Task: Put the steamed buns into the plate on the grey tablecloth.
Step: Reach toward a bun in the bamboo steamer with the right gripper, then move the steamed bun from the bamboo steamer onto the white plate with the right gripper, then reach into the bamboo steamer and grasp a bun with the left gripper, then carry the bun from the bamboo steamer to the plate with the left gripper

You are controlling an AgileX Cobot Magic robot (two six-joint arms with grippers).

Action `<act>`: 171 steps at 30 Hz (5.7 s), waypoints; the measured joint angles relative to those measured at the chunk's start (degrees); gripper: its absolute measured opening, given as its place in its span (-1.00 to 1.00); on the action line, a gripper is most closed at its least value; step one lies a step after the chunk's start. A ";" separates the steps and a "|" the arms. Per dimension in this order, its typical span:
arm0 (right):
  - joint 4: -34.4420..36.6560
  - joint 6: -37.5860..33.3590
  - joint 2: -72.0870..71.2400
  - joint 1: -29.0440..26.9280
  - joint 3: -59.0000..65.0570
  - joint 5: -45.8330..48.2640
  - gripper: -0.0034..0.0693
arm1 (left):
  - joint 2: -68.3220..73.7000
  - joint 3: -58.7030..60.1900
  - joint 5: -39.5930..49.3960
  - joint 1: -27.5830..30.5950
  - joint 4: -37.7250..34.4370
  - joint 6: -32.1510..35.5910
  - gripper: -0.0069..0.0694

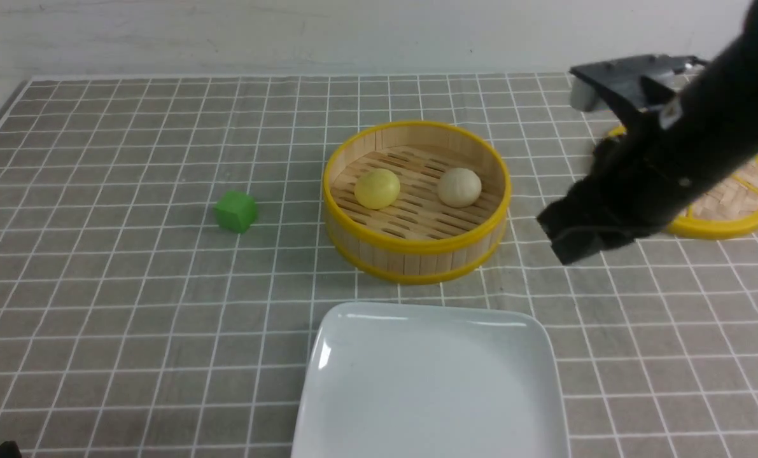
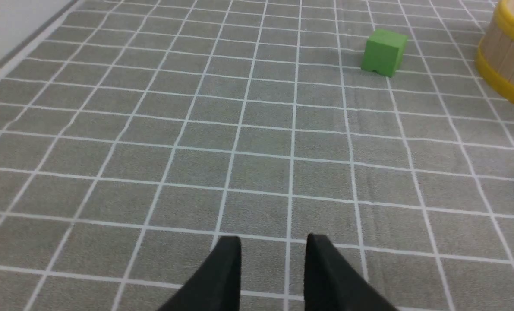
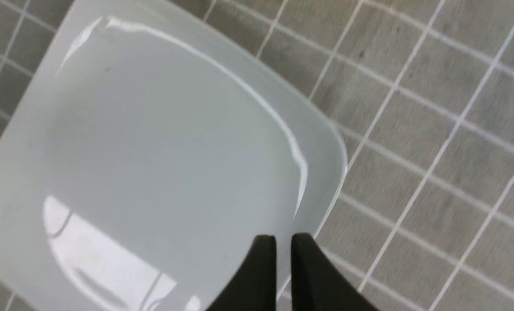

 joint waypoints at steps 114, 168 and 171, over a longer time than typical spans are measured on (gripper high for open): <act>-13.97 19.41 -28.43 14.05 17.44 10.92 -0.94 | 135.91 -125.92 31.83 -22.58 -20.79 8.94 0.42; -21.08 20.67 -44.73 14.05 19.53 11.11 -0.88 | 98.75 -66.18 25.96 -35.26 -35.00 13.10 0.09; -21.29 21.84 -51.95 14.05 19.53 11.24 -0.87 | 98.64 -66.38 25.53 -35.26 -35.28 13.10 0.39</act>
